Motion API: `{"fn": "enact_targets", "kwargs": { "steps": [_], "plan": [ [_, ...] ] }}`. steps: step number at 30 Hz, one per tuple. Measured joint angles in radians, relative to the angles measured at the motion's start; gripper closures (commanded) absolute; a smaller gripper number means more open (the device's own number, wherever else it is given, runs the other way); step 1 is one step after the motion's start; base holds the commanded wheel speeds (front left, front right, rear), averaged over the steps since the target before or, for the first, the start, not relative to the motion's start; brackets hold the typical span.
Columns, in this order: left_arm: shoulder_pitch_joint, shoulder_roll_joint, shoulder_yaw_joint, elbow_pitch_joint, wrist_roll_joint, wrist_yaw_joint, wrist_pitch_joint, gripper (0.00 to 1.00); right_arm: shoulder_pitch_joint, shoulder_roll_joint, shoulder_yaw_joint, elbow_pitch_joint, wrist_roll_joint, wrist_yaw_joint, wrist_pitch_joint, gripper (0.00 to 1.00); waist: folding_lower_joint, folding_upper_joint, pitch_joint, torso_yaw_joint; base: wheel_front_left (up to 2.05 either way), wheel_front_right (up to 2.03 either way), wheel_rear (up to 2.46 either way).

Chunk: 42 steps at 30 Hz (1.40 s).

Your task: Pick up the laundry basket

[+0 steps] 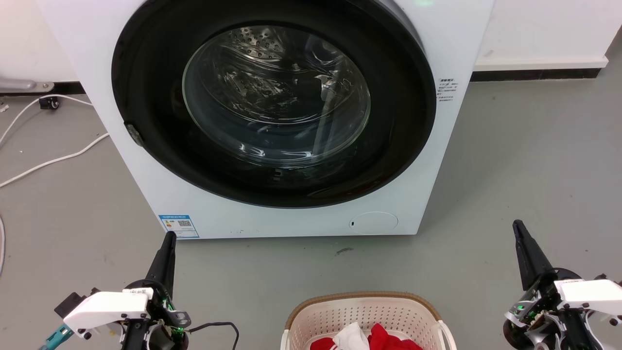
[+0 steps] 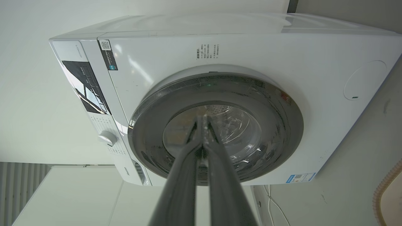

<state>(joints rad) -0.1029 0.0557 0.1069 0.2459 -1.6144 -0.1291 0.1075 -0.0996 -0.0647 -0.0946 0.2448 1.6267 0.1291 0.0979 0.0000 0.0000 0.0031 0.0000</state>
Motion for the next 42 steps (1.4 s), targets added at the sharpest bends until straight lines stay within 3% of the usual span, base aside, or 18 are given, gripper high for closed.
{"fn": "enact_targets", "kwargs": {
  "steps": [16, 17, 31, 36, 42],
  "plan": [
    [0.0, -0.001, 0.001, 0.0, 0.001, 0.0, 0.003, 1.0, 0.0, 0.002, -0.004, 0.0, -0.002, 0.0, 0.003, 1.0, 0.0001, 0.0, 0.0, 0.0, 0.0, 0.0, 0.0],
    [0.002, -0.002, 0.0, 0.004, 0.001, 0.0, 0.003, 0.0, 0.002, 0.002, -0.003, 0.005, -0.001, 0.0, 0.004, 0.0, 0.0002, 0.0, 0.0, 0.0, 0.0, 0.0, 0.0],
    [0.012, -0.007, -0.066, -0.005, 0.033, 0.002, -0.053, 0.0, 0.028, 0.006, 0.032, -0.016, -0.03, 0.0, -0.038, 0.0, 0.0004, 0.0, 0.002, 0.0, 0.0, 0.0, 0.0],
    [0.01, -0.007, -0.071, -0.034, 0.109, 0.002, -0.077, 0.0, 0.028, -0.007, 0.049, -0.035, -0.084, 0.0, -0.069, 0.0, 0.0004, 0.0, 0.003, 0.0, 0.0, 0.0, 0.0],
    [0.002, -0.007, -0.073, -0.077, 0.264, 0.002, -0.103, 0.0, 0.027, -0.022, 0.052, -0.061, -0.234, 0.0, -0.099, 0.0, 0.0003, 0.0, 0.004, 0.0, 0.0, 0.0, 0.0]
  ]
}}
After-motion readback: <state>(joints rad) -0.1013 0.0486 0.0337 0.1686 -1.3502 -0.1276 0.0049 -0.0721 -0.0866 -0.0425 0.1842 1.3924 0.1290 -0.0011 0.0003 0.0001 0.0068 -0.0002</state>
